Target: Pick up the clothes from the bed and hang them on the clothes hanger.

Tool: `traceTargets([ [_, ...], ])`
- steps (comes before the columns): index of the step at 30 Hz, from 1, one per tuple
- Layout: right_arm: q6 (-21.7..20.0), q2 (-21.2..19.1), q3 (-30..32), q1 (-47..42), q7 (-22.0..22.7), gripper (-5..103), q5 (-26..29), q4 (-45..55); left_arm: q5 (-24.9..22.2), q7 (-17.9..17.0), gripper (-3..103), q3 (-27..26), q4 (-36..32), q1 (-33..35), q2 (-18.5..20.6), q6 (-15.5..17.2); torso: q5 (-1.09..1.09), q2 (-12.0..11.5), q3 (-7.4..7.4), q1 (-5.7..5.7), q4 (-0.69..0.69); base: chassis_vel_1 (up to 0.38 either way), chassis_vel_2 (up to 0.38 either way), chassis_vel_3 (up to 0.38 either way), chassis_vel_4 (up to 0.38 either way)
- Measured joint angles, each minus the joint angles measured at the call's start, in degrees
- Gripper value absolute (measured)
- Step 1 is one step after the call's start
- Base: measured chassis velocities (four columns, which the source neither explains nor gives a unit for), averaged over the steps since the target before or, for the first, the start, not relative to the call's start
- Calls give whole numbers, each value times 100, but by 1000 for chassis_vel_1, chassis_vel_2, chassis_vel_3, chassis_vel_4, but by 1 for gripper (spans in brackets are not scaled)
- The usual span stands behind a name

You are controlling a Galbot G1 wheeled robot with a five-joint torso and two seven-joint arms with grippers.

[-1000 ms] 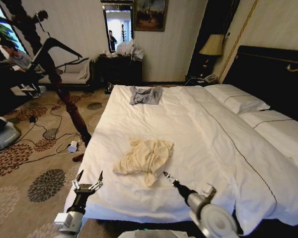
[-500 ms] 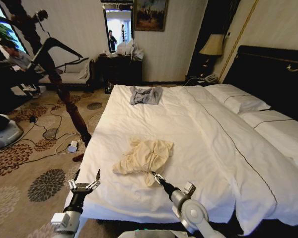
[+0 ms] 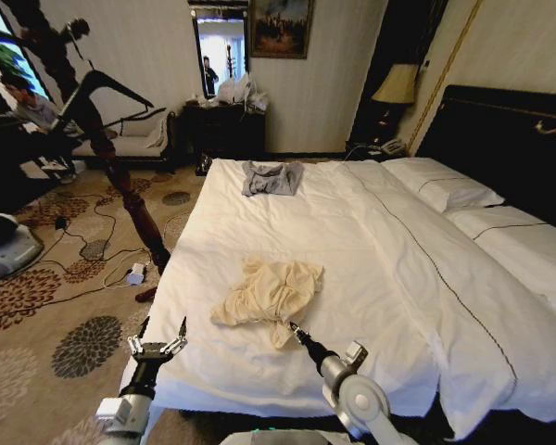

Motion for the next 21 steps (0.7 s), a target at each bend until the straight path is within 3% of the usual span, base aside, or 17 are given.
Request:
traceTargets([
  [3, 0, 104, 10, -111, 77, -1, -34, 32, 19, -20, 100, 4, 23, -2, -2, -6, 0, 1, 0, 0, 0, 0, 0, 0, 0],
  [6, 28, 177, 44, -176, 100, 2, -42, 63, 58, -36, 100, 23, 48, -8, -15, -14, 0, 0, 0, 0, 0, 0, 0, 0, 0],
  [12, 148, 428, 143, -414, 117, 30, 58, 252, 126, -57, 100, 48, 72, -28, -46, -18, -1, 0, 0, 0, 0, 0, 0, 0, 0],
  [14, 160, 470, 147, -447, 127, 30, 79, 270, 135, -60, 100, 49, 72, -30, -52, -19, -1, 0, 0, 0, 0, 0, 0, 0, 0],
  [21, 174, 609, 130, -596, 190, 62, 204, 314, 180, -69, 100, 61, 71, -27, -90, -36, -1, 0, 0, 0, 0, 0, 0, 0, 0],
])
